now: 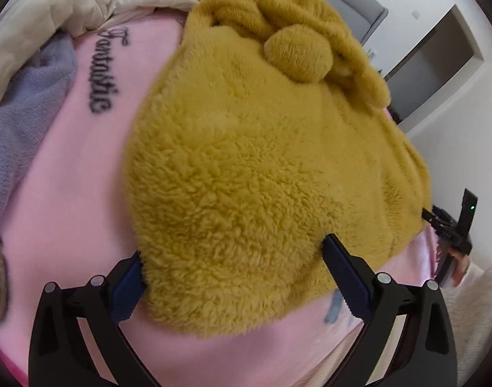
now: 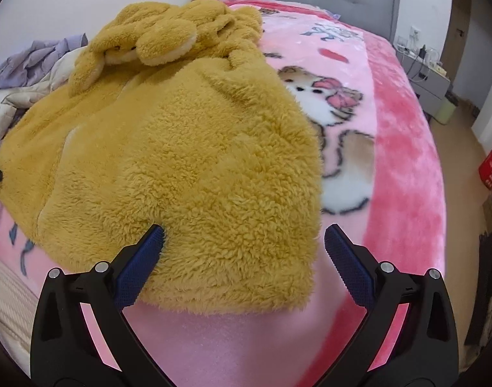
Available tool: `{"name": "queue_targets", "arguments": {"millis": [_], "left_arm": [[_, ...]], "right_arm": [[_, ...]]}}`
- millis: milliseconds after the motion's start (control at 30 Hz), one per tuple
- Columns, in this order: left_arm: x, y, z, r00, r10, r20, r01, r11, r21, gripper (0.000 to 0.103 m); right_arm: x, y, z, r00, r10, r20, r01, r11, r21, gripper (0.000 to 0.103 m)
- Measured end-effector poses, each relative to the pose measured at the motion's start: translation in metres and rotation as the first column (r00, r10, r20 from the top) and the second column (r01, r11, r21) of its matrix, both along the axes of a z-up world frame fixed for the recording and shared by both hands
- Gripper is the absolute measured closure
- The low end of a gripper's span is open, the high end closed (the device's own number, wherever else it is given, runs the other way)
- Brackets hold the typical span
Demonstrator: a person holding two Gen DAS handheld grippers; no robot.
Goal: Fold large clothes
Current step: 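Reach both tools to the jacket hem, then grasp the hem with the right tool while the left tool grasps the hem beside it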
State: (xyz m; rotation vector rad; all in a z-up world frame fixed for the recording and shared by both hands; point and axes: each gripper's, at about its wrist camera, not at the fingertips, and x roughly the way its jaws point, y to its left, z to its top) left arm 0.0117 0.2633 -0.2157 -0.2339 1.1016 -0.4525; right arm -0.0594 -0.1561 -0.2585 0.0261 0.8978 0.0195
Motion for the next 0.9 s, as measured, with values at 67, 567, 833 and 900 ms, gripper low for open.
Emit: {"name": "queue_targets", "arguments": {"millis": [67, 567, 833, 900], "left_arm": [[0.003, 0.001, -0.001, 1.0, 0.003, -0.006, -0.003, 1.0, -0.002, 0.005], [-0.013, -0.041, 0.033, 0.994, -0.006, 0.11, -0.001, 0.998, 0.06, 0.081], [0.018, -0.028, 0.134, 0.931, 0.178, 0.319, -0.166, 0.984, -0.066, 0.082], [0.041, -0.03, 0.153, 0.911, 0.207, 0.357, -0.201, 0.978, -0.055, 0.082]], "right_arm": [[0.004, -0.003, -0.006, 1.0, -0.007, -0.02, 0.007, 0.999, 0.04, 0.008], [0.004, 0.025, 0.043, 0.988, 0.144, 0.053, -0.149, 0.983, 0.103, 0.084], [0.045, 0.02, 0.164, 0.921, 0.223, 0.32, -0.209, 0.975, -0.076, 0.085], [0.071, 0.019, 0.185, 0.893, 0.266, 0.363, -0.232, 0.963, -0.135, 0.085]]}}
